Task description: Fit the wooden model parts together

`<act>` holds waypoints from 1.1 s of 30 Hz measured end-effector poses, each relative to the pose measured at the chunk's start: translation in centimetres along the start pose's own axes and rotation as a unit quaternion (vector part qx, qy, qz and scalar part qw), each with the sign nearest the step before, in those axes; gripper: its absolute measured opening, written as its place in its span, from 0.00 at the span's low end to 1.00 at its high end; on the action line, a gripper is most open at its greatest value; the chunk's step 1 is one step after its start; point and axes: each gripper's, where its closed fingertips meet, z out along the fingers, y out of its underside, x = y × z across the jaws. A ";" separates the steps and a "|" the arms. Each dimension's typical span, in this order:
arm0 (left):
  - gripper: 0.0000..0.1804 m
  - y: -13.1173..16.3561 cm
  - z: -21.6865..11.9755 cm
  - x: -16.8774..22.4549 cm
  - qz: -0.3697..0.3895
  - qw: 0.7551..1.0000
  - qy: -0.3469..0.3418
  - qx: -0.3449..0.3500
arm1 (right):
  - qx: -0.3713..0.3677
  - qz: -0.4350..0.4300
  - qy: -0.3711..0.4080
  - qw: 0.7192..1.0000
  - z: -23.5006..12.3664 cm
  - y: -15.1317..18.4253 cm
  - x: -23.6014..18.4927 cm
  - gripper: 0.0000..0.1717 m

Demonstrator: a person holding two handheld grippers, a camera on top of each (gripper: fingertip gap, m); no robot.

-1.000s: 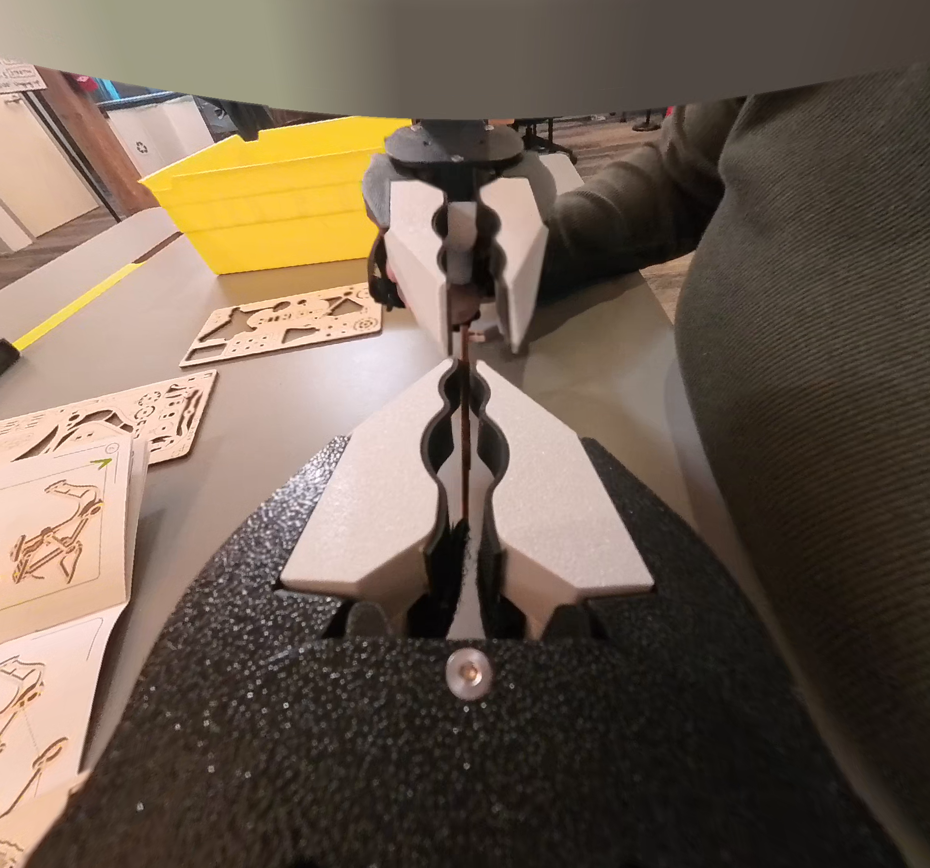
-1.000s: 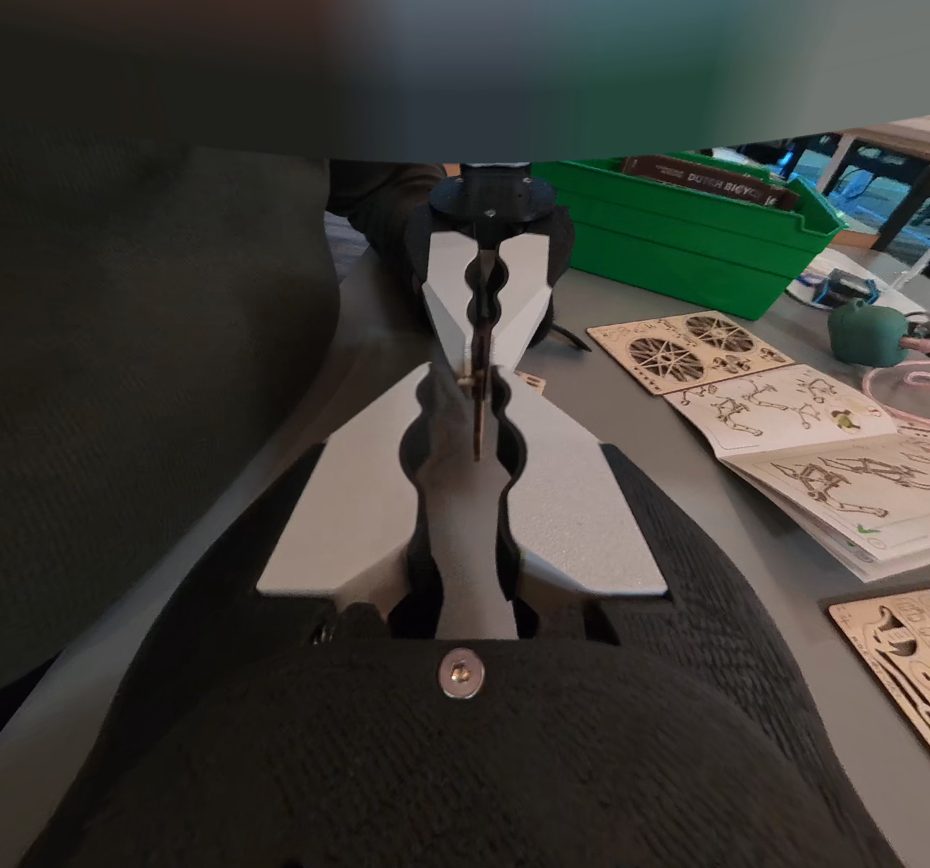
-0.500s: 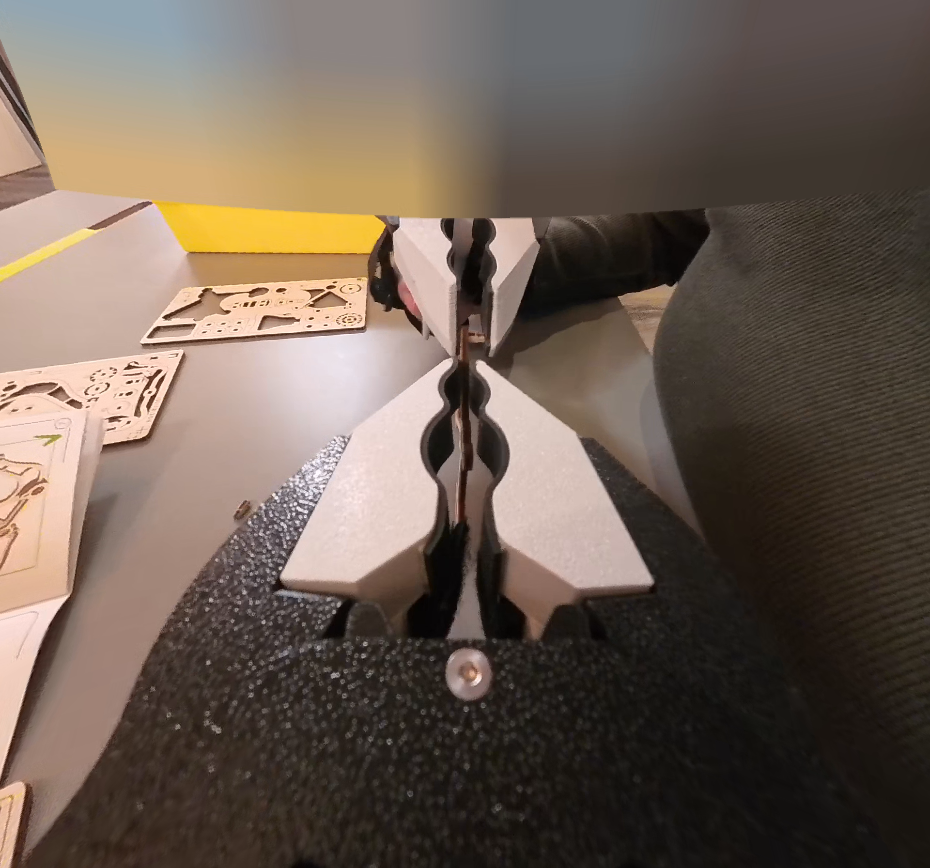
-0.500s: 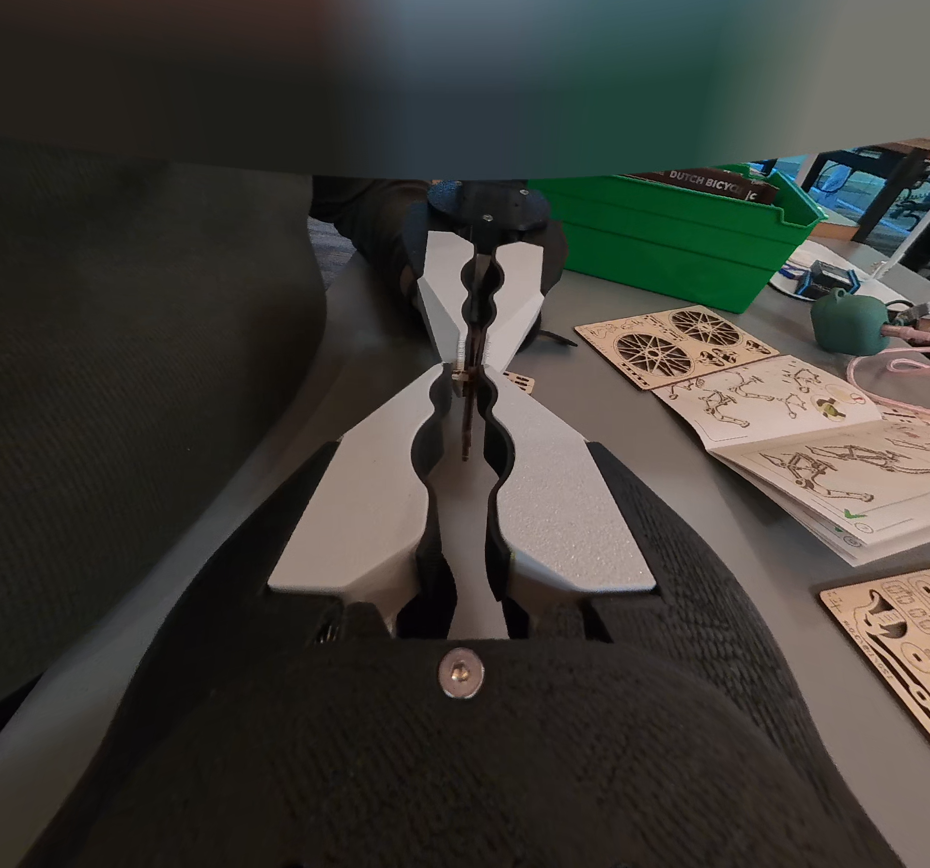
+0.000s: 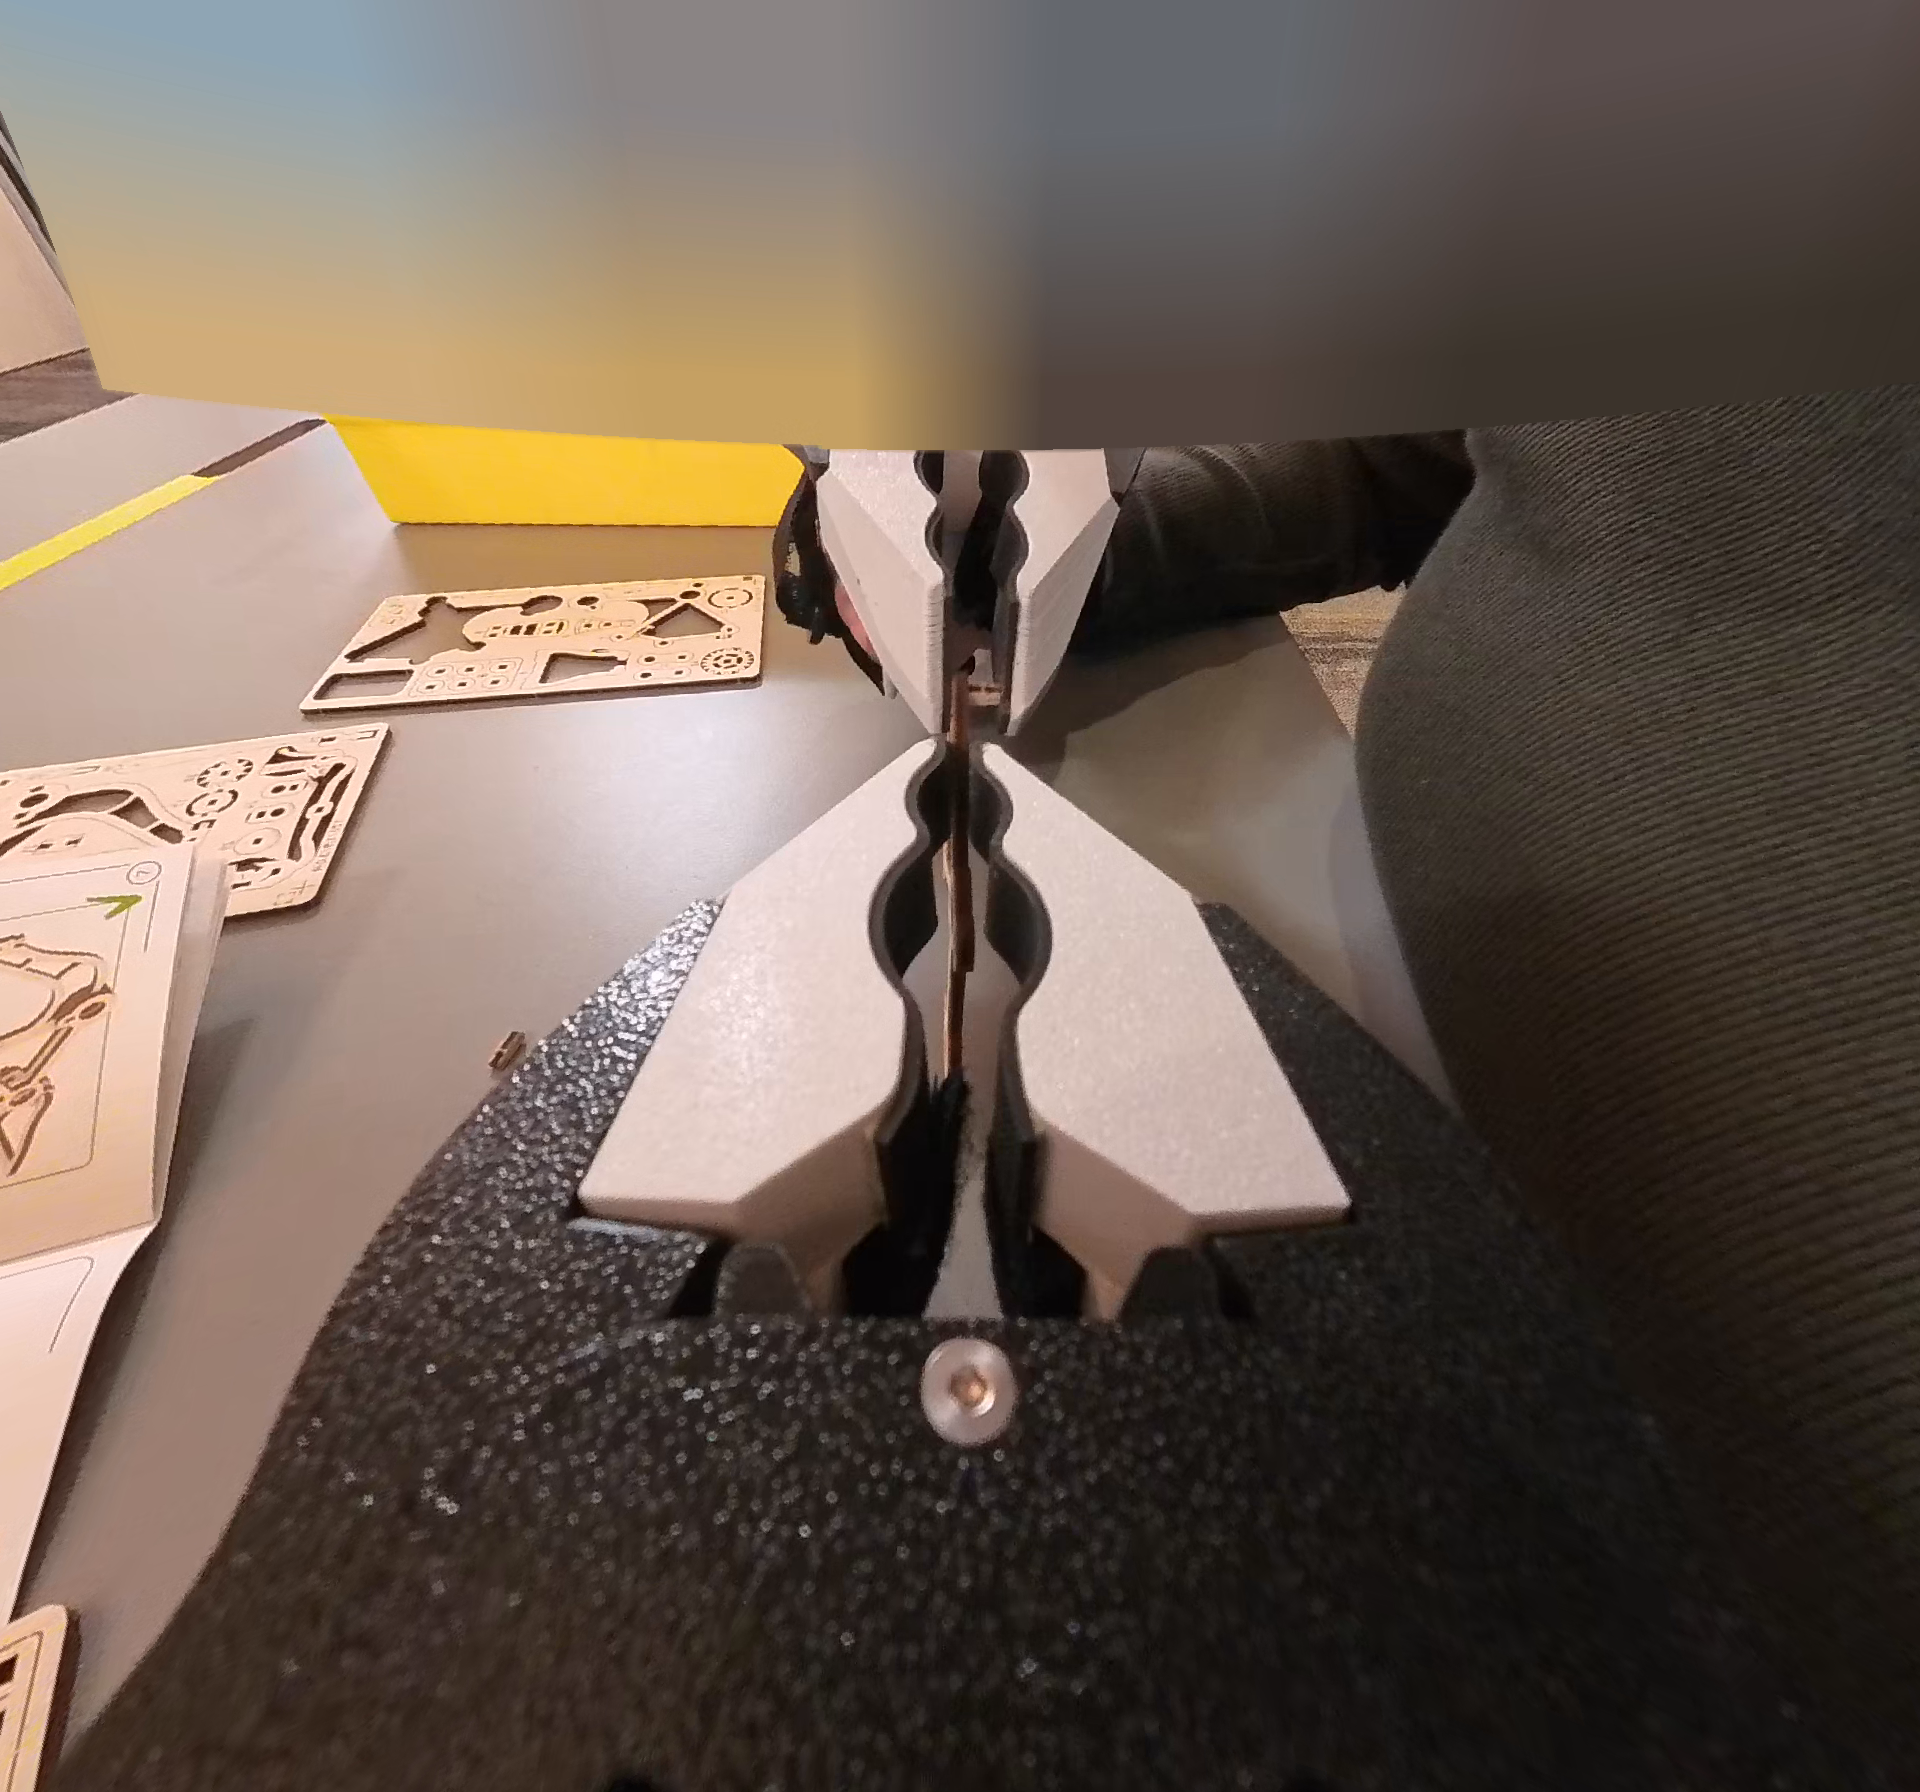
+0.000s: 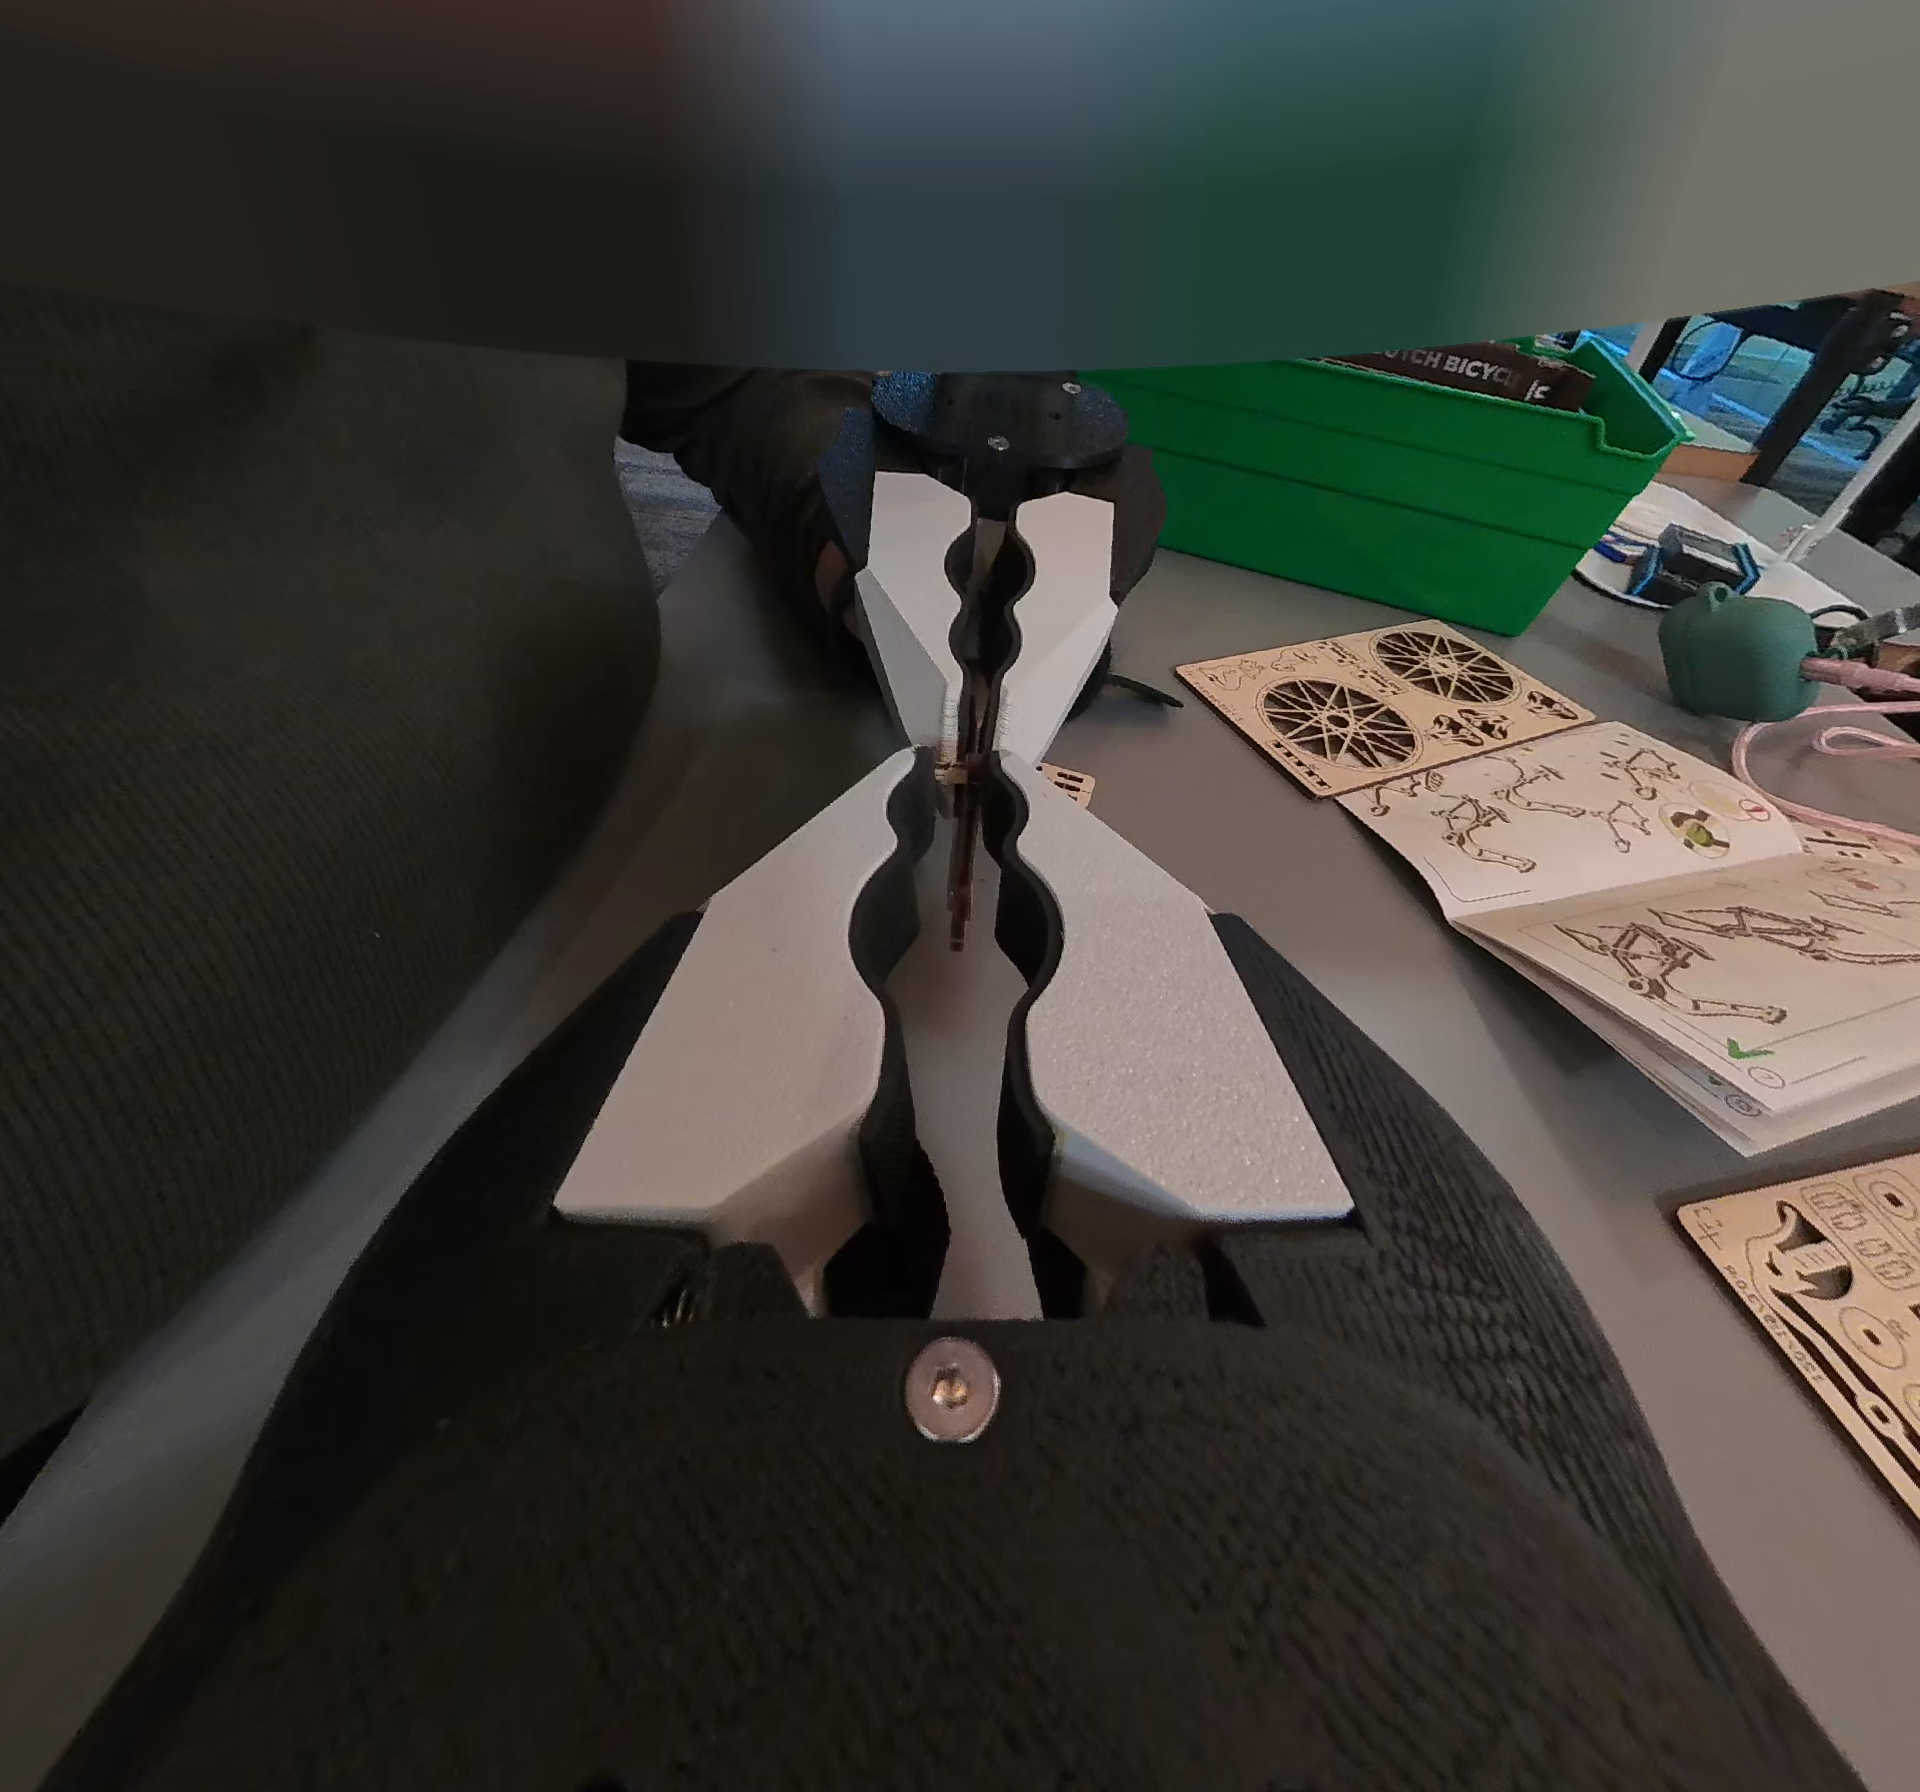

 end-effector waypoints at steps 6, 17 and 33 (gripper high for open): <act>0.00 0.0 0.0 0.1 0.005 1.000 0.000 0.000 | 0.000 0.004 -0.003 1.000 0.0 0.0 -0.1 0.04; 0.00 -1.2 -0.2 1.1 0.146 0.989 -0.032 0.015 | 0.044 -0.079 0.007 0.996 -1.2 -1.9 -0.9 0.08; 0.00 -1.6 -0.4 1.7 0.189 0.981 -0.039 0.021 | 0.030 -0.156 0.021 0.987 -0.9 -2.1 -1.9 0.05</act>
